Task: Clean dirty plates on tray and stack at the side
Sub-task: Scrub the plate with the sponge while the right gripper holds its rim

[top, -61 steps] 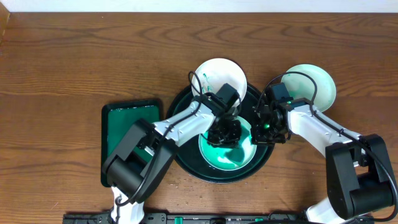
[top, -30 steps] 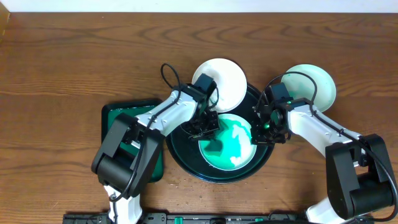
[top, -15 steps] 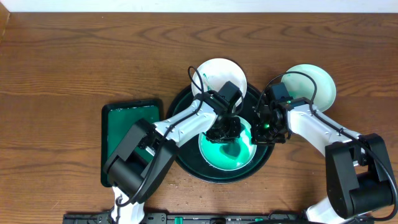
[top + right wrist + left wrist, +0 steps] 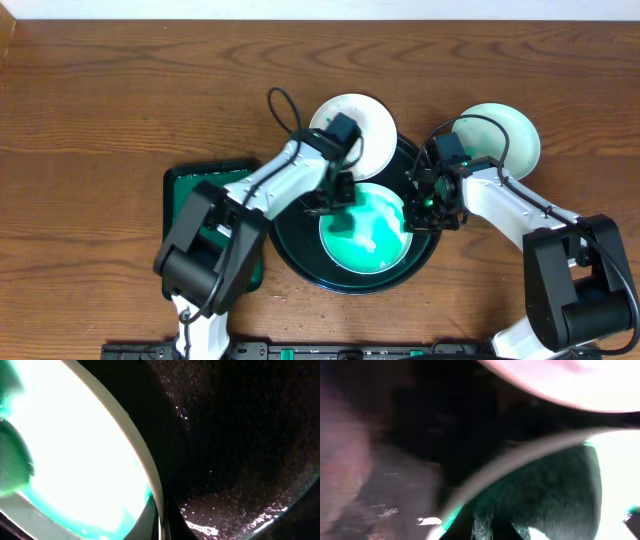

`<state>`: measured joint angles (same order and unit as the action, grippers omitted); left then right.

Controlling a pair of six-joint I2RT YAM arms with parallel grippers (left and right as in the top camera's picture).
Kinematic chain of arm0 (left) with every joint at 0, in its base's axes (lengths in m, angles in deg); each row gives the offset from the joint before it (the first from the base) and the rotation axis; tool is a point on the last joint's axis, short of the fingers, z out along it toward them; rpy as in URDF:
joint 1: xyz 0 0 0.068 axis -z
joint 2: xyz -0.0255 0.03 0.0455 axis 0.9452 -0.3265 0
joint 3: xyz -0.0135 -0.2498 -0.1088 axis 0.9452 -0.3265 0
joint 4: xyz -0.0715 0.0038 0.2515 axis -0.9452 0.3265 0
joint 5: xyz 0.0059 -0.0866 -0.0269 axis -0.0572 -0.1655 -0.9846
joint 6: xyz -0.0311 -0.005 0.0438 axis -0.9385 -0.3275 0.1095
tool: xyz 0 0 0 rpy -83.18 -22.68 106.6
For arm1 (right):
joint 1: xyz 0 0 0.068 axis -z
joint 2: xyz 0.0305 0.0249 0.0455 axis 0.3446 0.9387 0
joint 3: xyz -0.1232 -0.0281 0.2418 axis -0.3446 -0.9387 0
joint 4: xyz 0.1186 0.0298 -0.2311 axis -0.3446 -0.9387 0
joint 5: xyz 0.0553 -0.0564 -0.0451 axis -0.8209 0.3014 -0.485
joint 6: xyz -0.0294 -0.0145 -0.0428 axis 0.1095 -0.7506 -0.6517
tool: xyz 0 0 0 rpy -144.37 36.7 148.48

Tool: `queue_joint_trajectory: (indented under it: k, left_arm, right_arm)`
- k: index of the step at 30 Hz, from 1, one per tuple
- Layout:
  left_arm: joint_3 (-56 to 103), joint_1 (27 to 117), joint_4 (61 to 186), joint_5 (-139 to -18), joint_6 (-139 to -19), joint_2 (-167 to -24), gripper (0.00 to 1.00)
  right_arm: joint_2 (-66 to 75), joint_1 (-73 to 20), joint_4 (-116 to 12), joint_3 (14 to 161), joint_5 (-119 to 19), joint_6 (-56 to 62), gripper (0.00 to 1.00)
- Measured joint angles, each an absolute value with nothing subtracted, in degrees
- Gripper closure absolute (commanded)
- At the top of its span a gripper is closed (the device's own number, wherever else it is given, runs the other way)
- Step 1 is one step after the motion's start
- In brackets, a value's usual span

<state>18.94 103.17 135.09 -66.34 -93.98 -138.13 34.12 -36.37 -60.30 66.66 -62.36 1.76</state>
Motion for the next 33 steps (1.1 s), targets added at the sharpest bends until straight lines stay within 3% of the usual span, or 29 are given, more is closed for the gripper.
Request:
queue_joint_trajectory:
  k: [13, 26, 33]
  left_arm:
    - [19.47, 103.92, 137.67, -62.14, -88.82, -138.09, 0.93]
    - [19.84, 116.64, 138.28, -45.31, -82.81, -137.93, 0.93]
    - [21.63, 121.84, 140.42, -42.89, -79.34, -139.18, 0.93]
  right_arm:
    - [34.71, -36.48, -59.82, 66.63, -64.87, 1.74, 0.99]
    - [34.73, -36.48, -59.95, 66.63, -64.87, 1.74, 0.99]
    - [34.75, -36.48, -59.95, 66.63, -64.87, 1.74, 0.99]
